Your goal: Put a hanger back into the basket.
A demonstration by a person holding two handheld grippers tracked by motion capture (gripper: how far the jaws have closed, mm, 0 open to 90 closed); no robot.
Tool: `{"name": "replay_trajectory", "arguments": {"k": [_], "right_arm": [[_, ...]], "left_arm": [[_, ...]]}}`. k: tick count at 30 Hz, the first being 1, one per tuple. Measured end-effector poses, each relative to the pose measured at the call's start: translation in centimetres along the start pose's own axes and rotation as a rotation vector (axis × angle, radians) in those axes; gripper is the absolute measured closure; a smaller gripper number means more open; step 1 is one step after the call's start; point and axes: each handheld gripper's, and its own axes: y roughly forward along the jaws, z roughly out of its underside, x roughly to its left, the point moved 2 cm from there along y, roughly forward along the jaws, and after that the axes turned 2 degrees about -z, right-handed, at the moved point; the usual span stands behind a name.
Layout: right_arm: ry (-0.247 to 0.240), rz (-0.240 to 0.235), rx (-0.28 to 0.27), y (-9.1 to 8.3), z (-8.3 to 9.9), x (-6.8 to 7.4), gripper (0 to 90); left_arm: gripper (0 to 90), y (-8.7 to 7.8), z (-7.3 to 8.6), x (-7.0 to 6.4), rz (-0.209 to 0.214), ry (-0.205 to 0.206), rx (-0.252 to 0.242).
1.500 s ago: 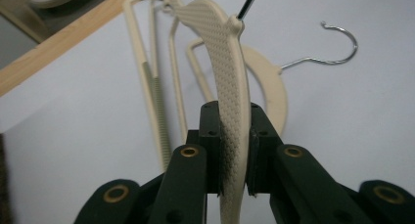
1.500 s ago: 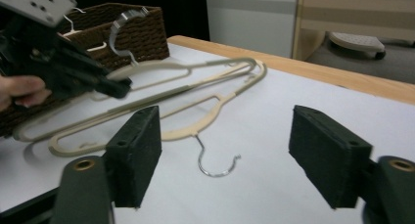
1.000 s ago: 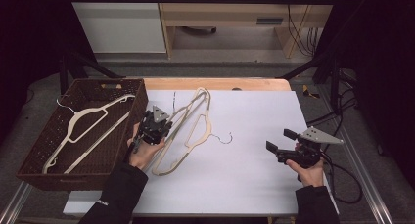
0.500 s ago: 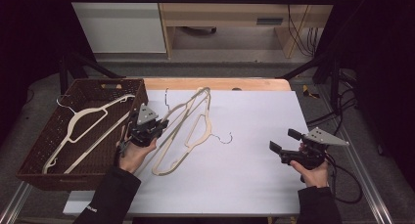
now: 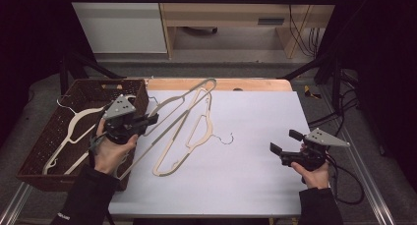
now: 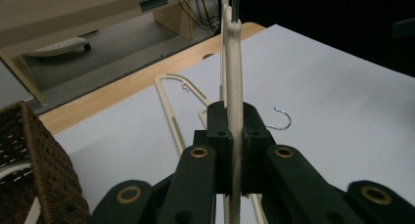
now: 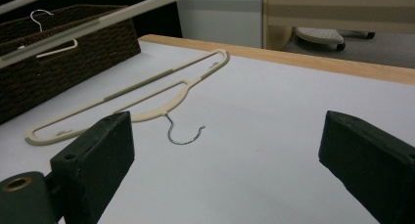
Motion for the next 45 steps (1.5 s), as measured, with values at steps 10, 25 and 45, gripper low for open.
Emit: {"name": "replay_trajectory", "arguments": {"k": [10,25,45], "right_arm": [[0.000,0.004,-0.002,-0.2,-0.1,0.0,5.8],[0.003,0.008,0.003,-0.2,-0.1,0.0,4.7],[-0.007,0.023,0.009,-0.1,-0.1,0.0,2.5]], "left_arm": [[85.5,-3.4,-2.3,2.8,-0.014,0.020,-0.013],[85.5,-6.1,-2.0,7.8,-0.061,0.022,-0.004],[85.5,-7.6,1.7,13.6,-0.117,0.003,0.078]]}}
